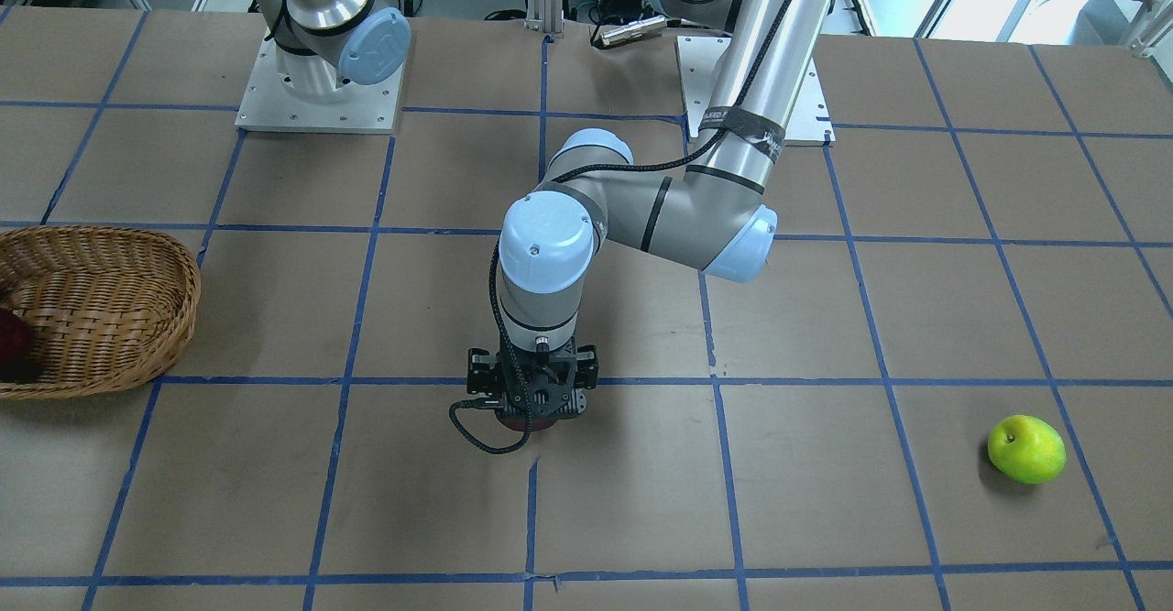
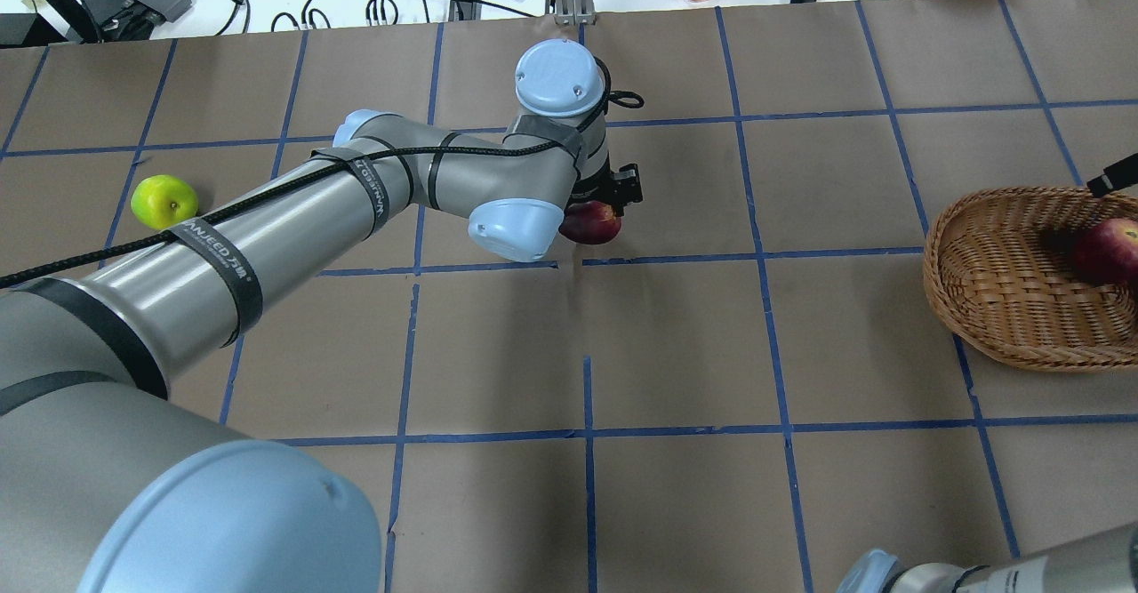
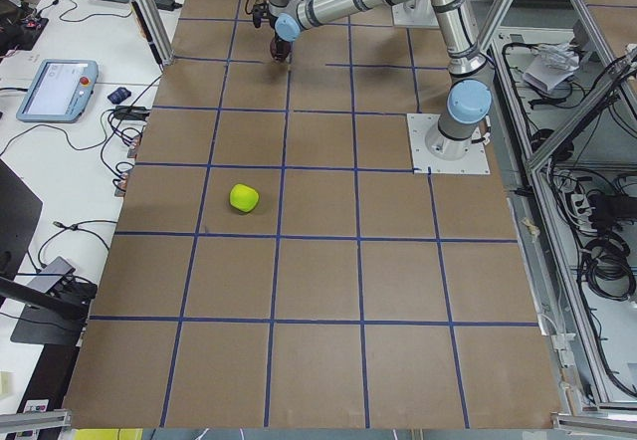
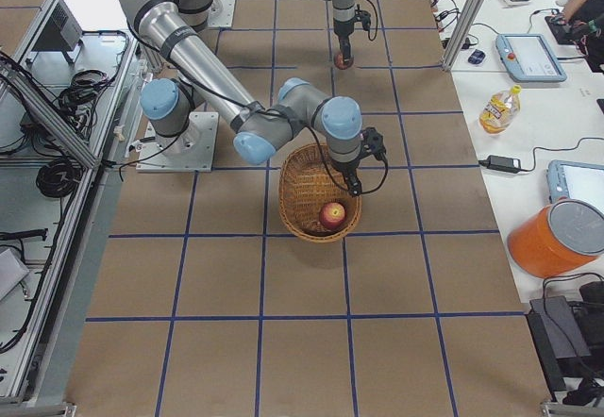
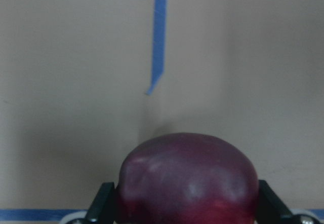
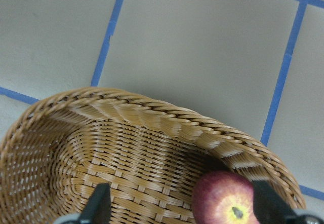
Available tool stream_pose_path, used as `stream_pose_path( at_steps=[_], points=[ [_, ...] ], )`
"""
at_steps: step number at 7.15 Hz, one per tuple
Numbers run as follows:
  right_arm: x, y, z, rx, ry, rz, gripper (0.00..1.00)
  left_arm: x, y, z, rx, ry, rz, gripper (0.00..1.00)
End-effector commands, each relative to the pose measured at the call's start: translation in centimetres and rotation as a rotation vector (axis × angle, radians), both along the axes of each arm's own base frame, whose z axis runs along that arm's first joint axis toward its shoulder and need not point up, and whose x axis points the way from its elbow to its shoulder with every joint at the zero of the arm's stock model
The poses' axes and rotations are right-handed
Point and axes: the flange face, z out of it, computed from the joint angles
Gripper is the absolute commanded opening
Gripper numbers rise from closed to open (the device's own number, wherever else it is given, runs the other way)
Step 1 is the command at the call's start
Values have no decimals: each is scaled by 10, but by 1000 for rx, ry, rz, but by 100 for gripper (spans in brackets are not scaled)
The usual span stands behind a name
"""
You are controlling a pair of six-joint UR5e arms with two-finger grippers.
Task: Put all apples into basket
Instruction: 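Set dark red apple at center with left gripper while right withdraws, then grasp dark red apple with right gripper while left grasps green apple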
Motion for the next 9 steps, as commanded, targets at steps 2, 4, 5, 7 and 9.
stream_pose_path(
  at_steps=[2,4,5,7,9],
  points=[
    [153,-22,3,81,36,-226,100,63,-2,48,126,-29,1,100],
    [259,-24,-2,93,90,-295,100,183,-29,85,183,10,112,100],
    [322,-24,-7,86,76,-277,100,272,-42,100,168,15,43,100],
    [410,-26,-22,85,38,-355,100,447,-56,109,156,25,-15,100],
    [507,-28,-41,53,-44,-220,100,524,-73,92,109,-15,-198,100]
  ],
)
